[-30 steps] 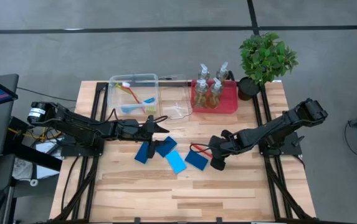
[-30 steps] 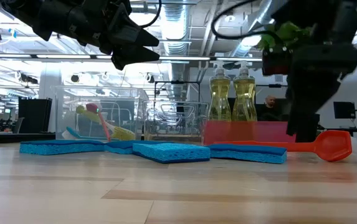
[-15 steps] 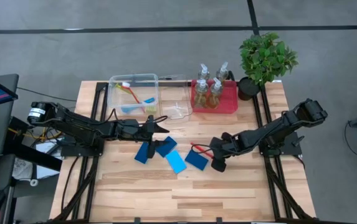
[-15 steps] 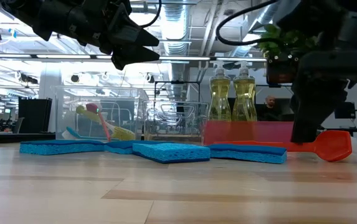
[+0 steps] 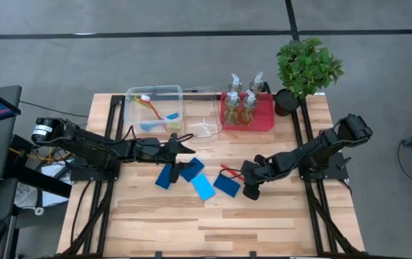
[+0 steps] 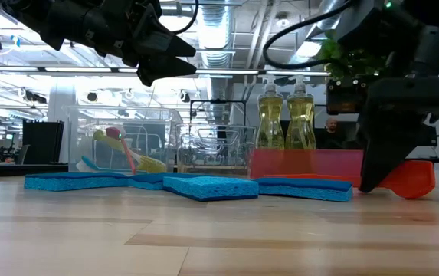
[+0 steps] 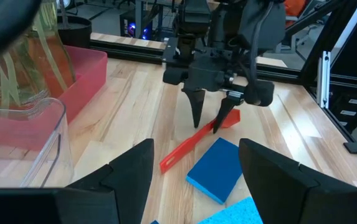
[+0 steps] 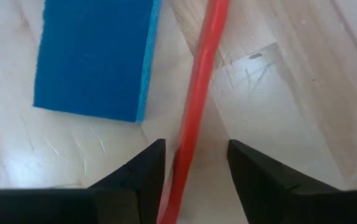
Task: Pick & Place Kitchen Sink Supplies
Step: Put the red dish brush into the white bin
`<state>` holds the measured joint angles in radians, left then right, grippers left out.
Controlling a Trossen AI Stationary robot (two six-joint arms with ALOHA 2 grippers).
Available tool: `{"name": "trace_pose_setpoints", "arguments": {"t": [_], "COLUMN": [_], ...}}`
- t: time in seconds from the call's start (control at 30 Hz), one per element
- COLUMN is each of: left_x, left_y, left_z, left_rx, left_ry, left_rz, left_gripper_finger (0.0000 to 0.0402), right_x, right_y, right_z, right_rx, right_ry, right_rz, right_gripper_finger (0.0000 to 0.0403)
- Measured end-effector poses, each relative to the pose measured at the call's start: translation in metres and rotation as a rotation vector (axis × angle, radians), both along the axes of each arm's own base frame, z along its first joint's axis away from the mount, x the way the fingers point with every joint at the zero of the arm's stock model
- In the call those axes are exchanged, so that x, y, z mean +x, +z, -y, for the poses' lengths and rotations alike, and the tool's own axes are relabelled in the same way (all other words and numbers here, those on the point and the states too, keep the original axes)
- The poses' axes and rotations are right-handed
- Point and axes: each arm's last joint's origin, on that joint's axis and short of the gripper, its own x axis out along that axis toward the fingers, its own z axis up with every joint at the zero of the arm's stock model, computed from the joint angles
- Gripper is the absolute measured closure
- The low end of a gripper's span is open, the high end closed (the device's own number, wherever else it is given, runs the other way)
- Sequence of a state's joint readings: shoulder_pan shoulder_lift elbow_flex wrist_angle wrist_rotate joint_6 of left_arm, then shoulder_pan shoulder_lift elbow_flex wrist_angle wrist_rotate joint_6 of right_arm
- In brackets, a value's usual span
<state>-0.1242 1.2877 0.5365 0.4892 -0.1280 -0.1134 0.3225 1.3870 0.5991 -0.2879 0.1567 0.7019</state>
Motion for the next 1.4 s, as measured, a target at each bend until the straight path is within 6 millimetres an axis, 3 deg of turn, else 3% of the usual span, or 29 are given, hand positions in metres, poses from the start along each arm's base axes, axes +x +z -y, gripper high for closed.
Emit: {"name": "trace_pose_setpoints", "arguments": {"t": [0.27, 0.57, 1.07, 1.4], "left_x": [0.0, 0.0, 0.0, 0.0], "left_y": [0.0, 0.0, 0.001, 0.001], "left_z": [0.0, 0.0, 0.001, 0.002], "left_rx": [0.0, 0.0, -0.017, -0.074], "left_ry": [0.0, 0.0, -0.027, -0.04], "left_rz": [0.0, 0.0, 0.006, 0.011], "left_gripper_finger": [0.0165, 0.0165, 0.0165, 0.0165], "right_x": [0.003, 0.001, -0.003, 0.007], "right_y": [-0.013, 0.003, 0.039, 0.067], "right_z": [-0.001, -0.001, 0.004, -0.007], "right_rx": [-0.017, 0.019, -0.069, -0.092], "right_ry": [-0.005, 0.008, -0.022, 0.119], "right_rz": [-0.042, 0.032, 0.276, 0.558], "right_gripper_finger": [0.0286, 0.039, 0.038, 0.0384]}}
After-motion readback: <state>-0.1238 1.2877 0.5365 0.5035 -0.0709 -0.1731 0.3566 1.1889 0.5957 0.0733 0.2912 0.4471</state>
